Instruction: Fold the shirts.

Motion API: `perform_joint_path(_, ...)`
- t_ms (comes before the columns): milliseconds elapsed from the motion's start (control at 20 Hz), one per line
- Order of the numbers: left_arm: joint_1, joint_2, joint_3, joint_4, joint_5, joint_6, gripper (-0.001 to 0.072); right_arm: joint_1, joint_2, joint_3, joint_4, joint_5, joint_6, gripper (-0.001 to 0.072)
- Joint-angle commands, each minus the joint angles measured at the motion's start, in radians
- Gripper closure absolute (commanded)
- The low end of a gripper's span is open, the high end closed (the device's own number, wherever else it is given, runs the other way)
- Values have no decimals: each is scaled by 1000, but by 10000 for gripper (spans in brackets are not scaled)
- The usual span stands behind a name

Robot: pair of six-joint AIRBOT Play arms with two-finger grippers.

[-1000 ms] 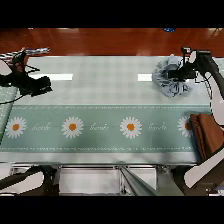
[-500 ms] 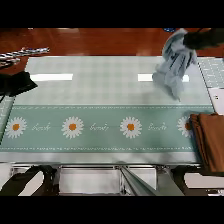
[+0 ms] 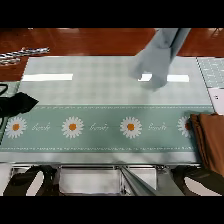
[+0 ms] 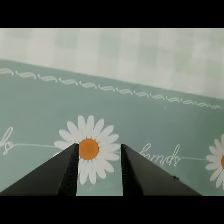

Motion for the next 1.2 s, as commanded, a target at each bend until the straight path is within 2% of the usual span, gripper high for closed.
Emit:
perform_joint_path(0, 0, 26, -75, -7, 14, 3, 366, 139, -11, 18, -2, 121, 9, 689)
perform_joint_path(200, 0, 24, -84, -7, 40, 13, 366, 298, -113, -124, 88, 142, 35, 689)
perform_joint_path(400, 0, 22, -84, -6, 45, 21, 366, 431, -268, -346, 209, 13, 82, 689)
perform_joint_path(650, 0, 22, -84, -7, 45, 21, 366, 561, -497, -377, 399, -95, 98, 689)
perform_joint_path(700, 0, 22, -88, -12, 44, 21, 366, 576, -526, -377, 425, -109, 97, 652)
perform_joint_path(750, 0, 22, -99, -23, 44, 21, 366, 584, -544, -377, 423, -113, 87, 416)
perform_joint_path(800, 0, 22, -118, -42, 45, 21, 365, 582, -549, -377, 413, -107, 75, 299)
perform_joint_path(850, 0, 21, -141, -56, 48, 27, 309, 560, -539, -377, 407, -93, 70, 299)
perform_joint_path(900, 2, 16, -152, -45, 51, 46, 197, 521, -513, -377, 407, -71, 58, 299)
perform_joint_path(1050, 72, -17, -115, 88, 52, 47, 201, 283, -337, -377, 380, 69, 52, 303)
perform_joint_path(1150, 171, -37, -123, 99, 72, 34, 202, 76, -206, -390, 311, 174, 68, 304)
